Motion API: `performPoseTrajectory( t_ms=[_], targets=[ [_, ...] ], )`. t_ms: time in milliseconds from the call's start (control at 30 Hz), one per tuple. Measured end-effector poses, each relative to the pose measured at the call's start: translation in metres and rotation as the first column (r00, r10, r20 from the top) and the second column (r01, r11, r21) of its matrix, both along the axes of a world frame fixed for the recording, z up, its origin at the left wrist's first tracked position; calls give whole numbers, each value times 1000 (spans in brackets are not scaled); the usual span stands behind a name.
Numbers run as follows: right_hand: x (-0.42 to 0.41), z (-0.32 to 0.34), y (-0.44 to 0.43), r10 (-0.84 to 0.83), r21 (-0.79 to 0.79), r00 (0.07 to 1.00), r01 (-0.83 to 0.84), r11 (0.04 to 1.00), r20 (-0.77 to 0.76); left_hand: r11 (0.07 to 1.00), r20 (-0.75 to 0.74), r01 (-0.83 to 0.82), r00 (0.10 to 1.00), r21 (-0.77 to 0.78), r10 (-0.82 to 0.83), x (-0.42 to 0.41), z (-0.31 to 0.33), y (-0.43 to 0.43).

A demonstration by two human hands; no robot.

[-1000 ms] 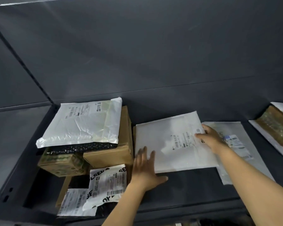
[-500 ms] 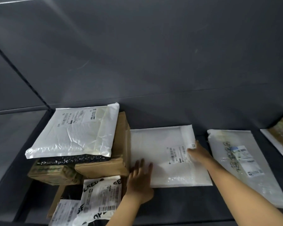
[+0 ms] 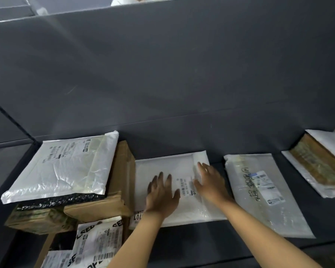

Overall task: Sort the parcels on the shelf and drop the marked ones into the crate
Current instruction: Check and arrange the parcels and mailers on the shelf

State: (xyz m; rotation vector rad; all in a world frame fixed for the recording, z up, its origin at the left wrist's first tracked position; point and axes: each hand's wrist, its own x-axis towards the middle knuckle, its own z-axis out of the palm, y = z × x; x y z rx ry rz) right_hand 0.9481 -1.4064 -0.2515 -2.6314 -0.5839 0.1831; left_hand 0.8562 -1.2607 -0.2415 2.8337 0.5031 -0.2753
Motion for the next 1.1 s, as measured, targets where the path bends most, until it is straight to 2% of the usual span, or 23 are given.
performPoseTrajectory(
  t_ms=[100, 233, 467, 667, 733, 800, 900, 1000, 1100],
  targets=[
    [3, -1, -22, 6, -54, 1000, -4, 999, 28, 997, 67, 70, 995, 22, -72, 22, 6, -25],
    [15, -9, -103, -198, -142, 980, 194, 971, -13, 972, 78, 233, 969, 12, -233, 56, 11, -75],
    [-3, -9, -250, -536, -268, 841, 535, 801, 78, 867, 1, 493, 869, -64, -494, 95, 6, -188],
    [-18, -32, -270, -577, -301, 815, 563, 770, 50, 804, -53, 591, 802, -71, -594, 99, -15, -235],
    [-17, -45, -261, -598, -277, 800, 565, 777, -44, 808, -76, 583, 805, -87, -589, 98, -25, -234],
    [-16, -62, -252, -625, -172, 752, 601, 781, -209, 824, -122, 550, 817, -135, -564, 95, -38, -229],
    [-11, -86, -252, -655, 3, 598, 739, 674, -462, 835, -225, 521, 805, -175, -549, 89, -61, -218],
    [-4, -108, -263, -669, -56, 527, 763, 645, -525, 823, -374, 515, 733, -241, -568, 80, -82, -211],
    [5, -120, -262, -715, -180, 460, 761, 623, -527, 824, -405, 470, 718, -317, -566, 73, -96, -208]
  ],
)
